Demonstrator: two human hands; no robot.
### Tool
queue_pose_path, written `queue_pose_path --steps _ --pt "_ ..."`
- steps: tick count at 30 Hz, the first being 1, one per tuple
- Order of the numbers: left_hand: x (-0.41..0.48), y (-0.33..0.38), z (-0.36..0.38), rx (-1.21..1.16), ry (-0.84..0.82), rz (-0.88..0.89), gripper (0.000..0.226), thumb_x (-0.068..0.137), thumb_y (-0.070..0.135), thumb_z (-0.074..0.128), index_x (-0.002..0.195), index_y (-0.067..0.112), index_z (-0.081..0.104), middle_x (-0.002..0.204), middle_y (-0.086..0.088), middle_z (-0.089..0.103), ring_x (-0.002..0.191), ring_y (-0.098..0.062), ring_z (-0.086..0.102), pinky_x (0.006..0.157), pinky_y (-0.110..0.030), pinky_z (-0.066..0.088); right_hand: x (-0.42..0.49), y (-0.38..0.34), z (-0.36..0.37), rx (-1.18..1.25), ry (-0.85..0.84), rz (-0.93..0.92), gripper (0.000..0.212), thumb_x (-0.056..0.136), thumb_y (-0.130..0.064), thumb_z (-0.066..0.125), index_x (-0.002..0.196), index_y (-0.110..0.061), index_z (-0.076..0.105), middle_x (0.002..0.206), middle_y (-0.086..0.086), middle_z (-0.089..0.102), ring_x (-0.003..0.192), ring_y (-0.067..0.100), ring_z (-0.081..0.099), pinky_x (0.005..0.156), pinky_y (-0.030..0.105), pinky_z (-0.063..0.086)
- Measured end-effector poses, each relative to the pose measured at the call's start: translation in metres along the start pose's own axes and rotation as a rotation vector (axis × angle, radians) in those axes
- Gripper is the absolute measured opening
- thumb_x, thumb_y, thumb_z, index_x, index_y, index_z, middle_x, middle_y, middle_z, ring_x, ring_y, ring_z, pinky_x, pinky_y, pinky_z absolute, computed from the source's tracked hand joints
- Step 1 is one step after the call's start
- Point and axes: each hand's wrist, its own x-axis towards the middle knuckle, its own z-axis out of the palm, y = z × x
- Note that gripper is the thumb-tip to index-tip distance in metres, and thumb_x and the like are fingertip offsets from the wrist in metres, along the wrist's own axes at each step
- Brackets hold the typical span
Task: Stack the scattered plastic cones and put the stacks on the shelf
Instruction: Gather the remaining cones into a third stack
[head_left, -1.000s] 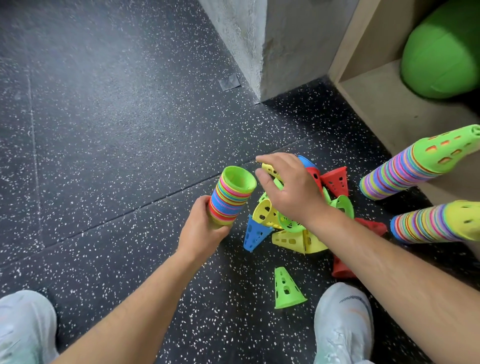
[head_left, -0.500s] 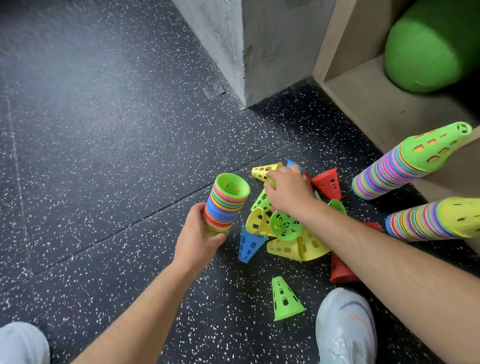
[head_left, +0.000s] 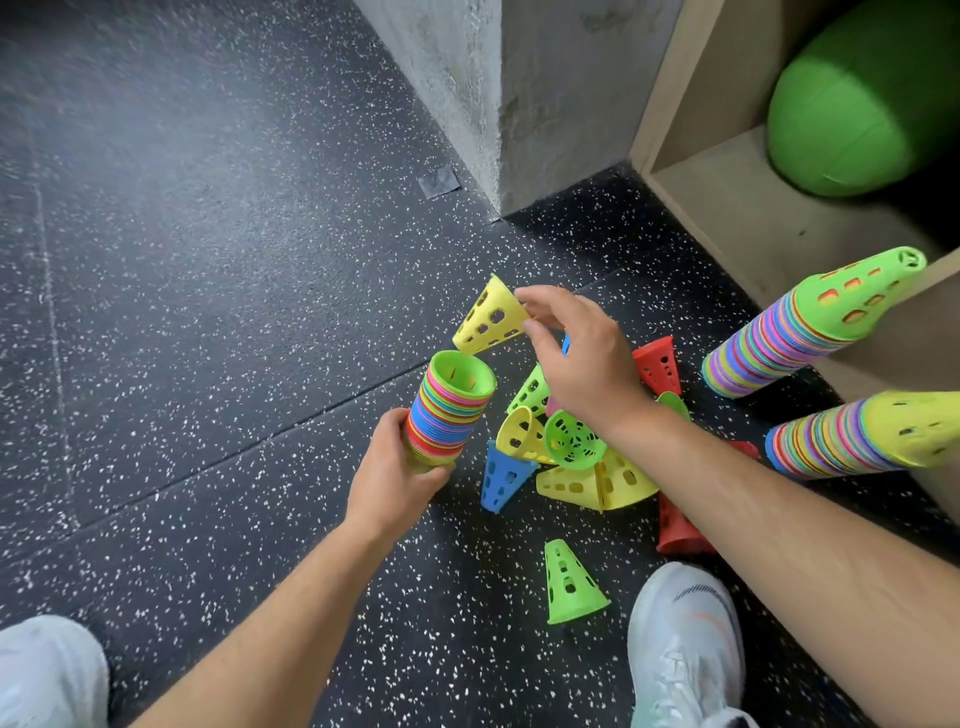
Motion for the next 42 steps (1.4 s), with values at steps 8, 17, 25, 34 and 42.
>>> queue_pose_path --steps 8,17,25,34,42 --pt "-0.034 -0.01 -0.004 -0.038 0.018 0.002 0.064 0.075 0.037 0.088 0.124 0.035 0.047 0.108 0.018 0.063 0.094 -0.002 0.063 0.076 -0.024 0.048 -0.05 -0.023 0.008 -0.035 -0.257 -0.196 0.029 0.094 -0.014 0.064 0.123 -0.013 0.067 0.115 -0.001 0.069 0.107 0.015 0.06 0.095 0.023 0.044" --pt "-0.082 -0.039 -0.008 0.008 -0.03 -0.059 0.066 0.076 0.035 0.087 0.127 0.035 0.045 0.11 0.017 0.061 0.099 -0.01 0.063 0.079 -0.028 0.049 -0.107 0.006 0.037 -0.489 -0.593 0.032 0.03 0.096 -0.029 0.055 0.124 -0.023 0.063 0.123 -0.004 0.063 0.118 0.024 0.043 0.098 0.038 0.034" --pt "-0.098 -0.046 -0.009 0.007 -0.014 -0.076 0.066 0.075 0.036 0.088 0.126 0.035 0.045 0.108 0.02 0.06 0.097 -0.005 0.062 0.073 -0.019 0.044 -0.116 0.004 0.046 -0.421 -0.457 0.018 0.019 0.095 -0.016 0.056 0.109 -0.022 0.067 0.092 0.001 0.068 0.093 0.027 0.052 0.079 0.037 0.039" --pt "-0.101 -0.049 -0.011 -0.006 0.006 -0.06 0.067 0.076 0.038 0.087 0.128 0.032 0.046 0.112 0.015 0.063 0.099 -0.01 0.064 0.084 -0.033 0.052 -0.096 -0.027 0.014 0.012 -0.122 0.212 0.024 0.095 -0.011 0.058 0.116 -0.017 0.068 0.104 -0.002 0.072 0.096 0.015 0.065 0.088 0.039 0.053" --pt "-0.119 -0.055 -0.007 0.03 -0.025 -0.057 0.063 0.075 0.036 0.086 0.122 0.039 0.043 0.106 0.019 0.061 0.097 -0.011 0.063 0.082 -0.034 0.049 -0.107 -0.048 0.006 -0.044 -0.006 -0.229 0.022 0.092 -0.006 0.066 0.114 -0.007 0.071 0.098 0.004 0.072 0.088 0.026 0.063 0.082 0.04 0.052"
